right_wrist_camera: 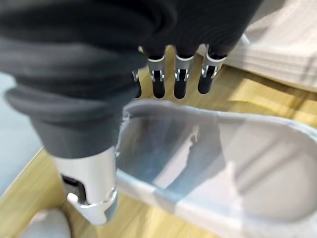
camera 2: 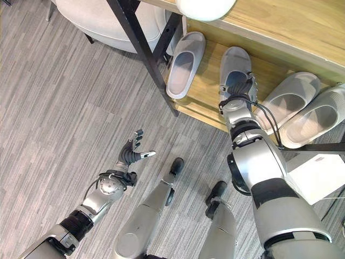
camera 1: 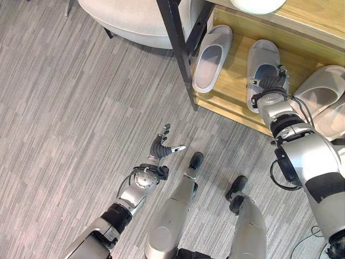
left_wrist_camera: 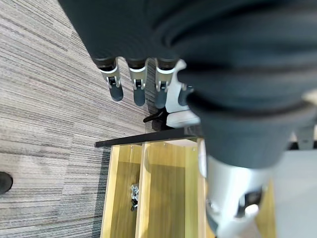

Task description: Arrange the slippers neatly on the shoe rack.

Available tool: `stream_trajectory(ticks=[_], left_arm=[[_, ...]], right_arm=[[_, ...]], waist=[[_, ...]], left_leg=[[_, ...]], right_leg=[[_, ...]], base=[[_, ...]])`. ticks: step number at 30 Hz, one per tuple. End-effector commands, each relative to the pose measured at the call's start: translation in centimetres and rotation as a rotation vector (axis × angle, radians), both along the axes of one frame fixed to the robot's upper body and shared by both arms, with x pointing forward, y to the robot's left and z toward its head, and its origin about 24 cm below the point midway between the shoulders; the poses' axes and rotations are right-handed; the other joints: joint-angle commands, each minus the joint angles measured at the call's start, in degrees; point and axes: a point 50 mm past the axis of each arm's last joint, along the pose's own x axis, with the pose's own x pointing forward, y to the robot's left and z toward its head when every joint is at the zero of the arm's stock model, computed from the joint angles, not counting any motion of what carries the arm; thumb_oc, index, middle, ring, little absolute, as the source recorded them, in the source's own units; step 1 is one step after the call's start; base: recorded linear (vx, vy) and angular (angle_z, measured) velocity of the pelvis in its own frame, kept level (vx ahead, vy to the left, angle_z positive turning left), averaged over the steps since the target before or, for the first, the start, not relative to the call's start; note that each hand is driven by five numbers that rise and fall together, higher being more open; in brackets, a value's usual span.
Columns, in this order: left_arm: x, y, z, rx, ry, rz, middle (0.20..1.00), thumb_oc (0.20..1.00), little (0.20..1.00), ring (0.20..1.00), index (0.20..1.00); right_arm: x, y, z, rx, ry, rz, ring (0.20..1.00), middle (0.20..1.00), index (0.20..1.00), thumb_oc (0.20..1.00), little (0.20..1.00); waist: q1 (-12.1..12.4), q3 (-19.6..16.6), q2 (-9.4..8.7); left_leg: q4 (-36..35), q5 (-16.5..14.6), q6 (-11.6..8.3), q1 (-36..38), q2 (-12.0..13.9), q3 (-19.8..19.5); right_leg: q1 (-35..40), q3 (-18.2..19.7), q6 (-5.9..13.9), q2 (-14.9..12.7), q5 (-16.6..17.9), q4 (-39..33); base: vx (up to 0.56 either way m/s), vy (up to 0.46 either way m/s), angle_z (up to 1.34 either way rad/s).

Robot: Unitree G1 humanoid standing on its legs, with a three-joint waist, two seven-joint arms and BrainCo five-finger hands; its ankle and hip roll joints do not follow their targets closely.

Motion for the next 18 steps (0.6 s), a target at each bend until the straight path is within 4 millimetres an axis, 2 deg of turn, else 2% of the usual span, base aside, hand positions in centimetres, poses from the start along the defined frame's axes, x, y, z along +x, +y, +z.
stream_trajectory(ticks=[1,6,10,11,12,13,14,15,16,18], left_arm=[[0.2,0.2,1.2,0.011,-0.068,-0.006,1.0,1.0,1.0,1.0,1.0],[0.2,0.3,1.1,0.02,-0.064,-0.007,1.0,1.0,1.0,1.0,1.0],[0.4,0.2,1.0,0.033,-0.056,-0.018,1.0,1.0,1.0,1.0,1.0],[0.3,0.2,0.9,0.035,-0.052,-0.022,1.0,1.0,1.0,1.0,1.0],[0.3,0.2,0.9,0.036,-0.049,-0.028,1.0,1.0,1.0,1.0,1.0],[0.3,0.2,0.9,0.036,-0.047,-0.032,1.0,1.0,1.0,1.0,1.0],[0.2,0.3,0.8,0.037,-0.043,-0.04,1.0,1.0,1.0,1.0,1.0],[0.2,0.3,0.7,0.036,-0.04,-0.042,1.0,1.0,1.0,1.0,1.0],[0.2,0.3,0.7,0.036,-0.04,-0.042,1.0,1.0,1.0,1.0,1.0],[0.1,0.3,0.7,0.026,-0.037,-0.051,1.0,1.0,1.0,1.0,1.0]], right_arm=[[-0.3,-1.8,2.3,0.02,-0.109,-0.033,1.0,1.0,1.0,1.0,1.0],[-0.2,-1.6,1.6,0.161,-0.144,-0.01,1.0,1.0,1.0,1.0,1.0],[0.3,0.2,1.5,0.523,-0.266,0.07,1.0,1.0,1.0,1.0,1.0],[0.3,0.4,1.5,0.559,-0.282,0.078,1.0,1.0,1.0,1.0,1.0],[0.4,0.6,1.7,0.602,-0.301,0.095,1.0,1.0,1.0,1.0,1.0],[0.5,0.7,2.0,0.631,-0.318,0.104,1.0,1.0,1.0,1.0,1.0],[0.5,0.9,2.6,0.666,-0.348,0.122,1.0,1.0,1.0,1.0,1.0],[0.5,0.9,3.0,0.676,-0.361,0.128,1.0,1.0,1.0,1.0,1.0],[0.5,0.9,3.0,0.676,-0.361,0.128,1.0,1.0,1.0,1.0,1.0],[0.4,0.1,4.7,0.648,-0.406,0.137,1.0,1.0,1.0,1.0,1.0]], waist=[[1.2,1.3,0.33],[1.4,1.8,0.52],[1.9,2.1,0.72],[2.1,2.1,0.79],[2.3,1.8,0.68],[2.6,2.1,1.0],[3.0,2.0,1.17],[3.1,1.7,1.04],[3.1,1.7,1.04],[3.9,1.9,1.41]], left_leg=[[6.6,-8.4,0.78,-1.5,1.2,1.4],[6.8,-8.5,0.89,-2.1,1.1,1.6],[6.9,-8.7,0.81,-2.5,1.1,1.6],[6.9,-8.7,0.79,-2.6,1.1,1.6],[7.1,-10.4,0.63,-2.1,1.1,1.4],[7.0,-8.9,0.71,-2.7,1.0,1.5],[7.1,-8.9,0.68,-3.0,0.9,1.3],[7.1,-10.3,0.58,-2.5,0.9,1.1],[7.1,-10.3,0.58,-2.5,0.9,1.1],[7.8,-10.6,0.64,-2.9,0.5,0.7]], right_leg=[[7.1,4.0,3.5,-2.3,0.8,-4.5],[6.5,3.8,3.62,-2.2,1.0,-4.6],[6.3,3.7,3.59,-2.1,0.5,-4.5],[6.3,3.6,3.58,-2.2,0.4,-4.4],[6.8,4.0,3.89,-2.0,-1.1,-4.2],[6.3,3.4,3.56,-2.3,0.0,-4.3],[6.2,3.2,3.54,-2.3,-0.1,-4.1],[6.6,3.7,3.85,-2.2,-1.4,-3.9],[6.6,3.7,3.85,-2.2,-1.4,-3.9],[6.4,3.3,3.83,-2.6,-2.0,-2.8]], base=[[0.0,0.0,0.0],[0.0,0.0,0.0],[0.0,0.0,0.0],[0.11,-0.059,-0.02],[0.0,0.0,0.0],[0.02,-0.033,0.02],[0.02,-0.028,0.04],[0.09,-0.053,0.05],[0.1,-0.044,0.06],[0.01,-0.005,0.02]])
